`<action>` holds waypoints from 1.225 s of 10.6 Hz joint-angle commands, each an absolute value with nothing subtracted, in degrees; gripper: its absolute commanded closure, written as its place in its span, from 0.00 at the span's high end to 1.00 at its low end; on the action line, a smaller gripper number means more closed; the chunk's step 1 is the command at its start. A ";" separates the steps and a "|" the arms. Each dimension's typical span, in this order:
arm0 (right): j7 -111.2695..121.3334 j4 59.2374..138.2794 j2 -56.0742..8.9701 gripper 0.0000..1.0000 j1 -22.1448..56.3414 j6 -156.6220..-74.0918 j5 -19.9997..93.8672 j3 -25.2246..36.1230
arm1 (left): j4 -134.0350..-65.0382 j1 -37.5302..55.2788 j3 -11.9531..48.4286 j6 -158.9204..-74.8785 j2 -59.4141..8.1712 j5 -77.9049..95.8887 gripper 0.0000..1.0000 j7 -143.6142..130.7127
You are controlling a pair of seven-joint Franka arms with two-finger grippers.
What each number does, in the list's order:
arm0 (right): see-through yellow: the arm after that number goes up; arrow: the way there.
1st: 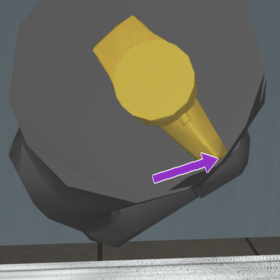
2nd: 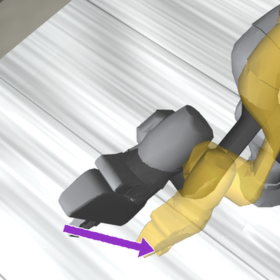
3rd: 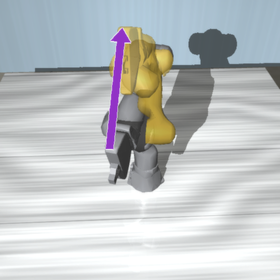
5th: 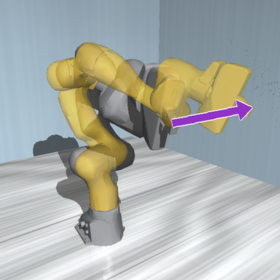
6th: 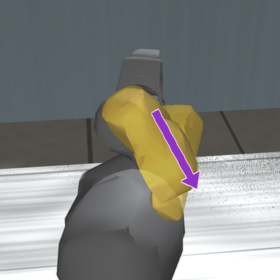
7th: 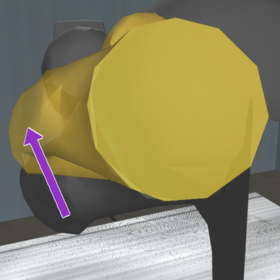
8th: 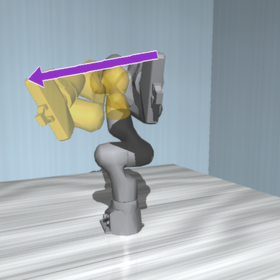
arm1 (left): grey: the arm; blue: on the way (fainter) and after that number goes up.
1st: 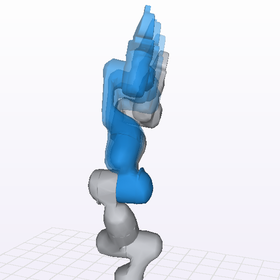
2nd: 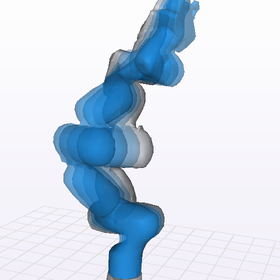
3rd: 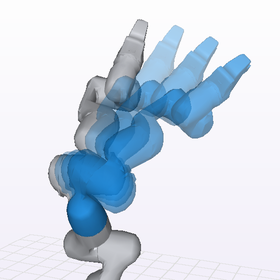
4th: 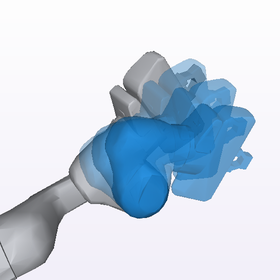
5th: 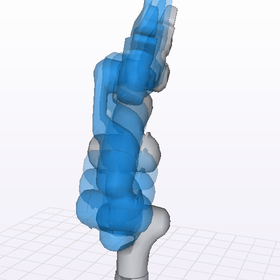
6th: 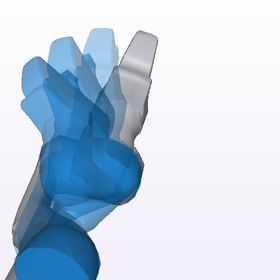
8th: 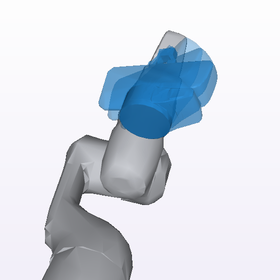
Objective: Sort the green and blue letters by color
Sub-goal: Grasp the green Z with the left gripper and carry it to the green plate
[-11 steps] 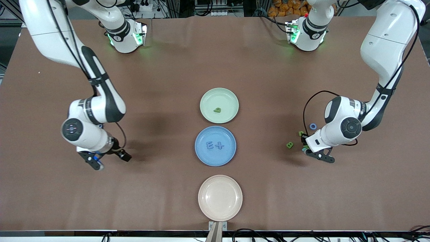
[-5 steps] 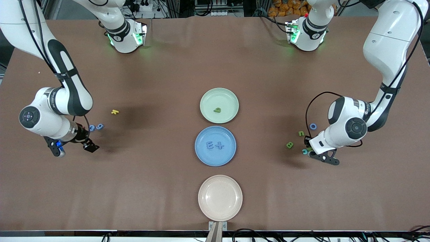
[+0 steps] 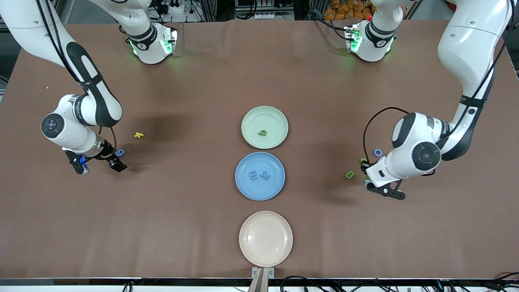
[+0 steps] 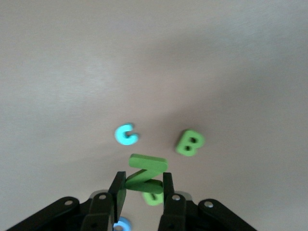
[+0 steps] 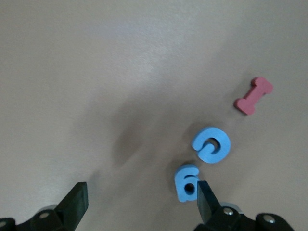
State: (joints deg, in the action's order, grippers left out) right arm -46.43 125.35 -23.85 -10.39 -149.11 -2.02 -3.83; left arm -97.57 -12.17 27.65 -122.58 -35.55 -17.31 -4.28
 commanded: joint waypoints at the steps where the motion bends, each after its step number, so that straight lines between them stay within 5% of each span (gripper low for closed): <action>1: -46.23 129.63 -20.74 1.00 -12.47 -150.37 -2.46 -4.57 | -96.86 -8.37 30.23 -119.97 -35.16 -16.52 0.12 -15.69; 5: -44.82 133.06 -21.27 1.00 -13.45 -156.18 -2.46 -4.57 | -96.94 1.29 30.23 -119.97 -35.25 -17.13 0.13 -31.33; 6: -44.74 133.33 -21.53 0.86 -13.53 -156.62 -2.46 -4.57 | -96.94 3.32 30.23 -119.97 -35.16 -17.23 0.13 -33.81; 9: -43.95 134.82 -21.71 0.14 -13.62 -158.64 -2.37 -4.57 | -96.77 10.17 31.11 -119.97 -35.33 -16.61 0.12 -45.66; 11: -43.51 135.35 -22.49 0.01 -13.80 -160.83 -2.37 -4.57 | -96.16 13.87 31.20 -120.58 -36.38 -16.61 0.11 -53.32; 13: -43.07 134.92 -22.76 0.00 -13.89 -160.75 -2.37 -4.57 | -96.15 18.17 31.20 -121.02 -36.65 -16.52 0.11 -59.55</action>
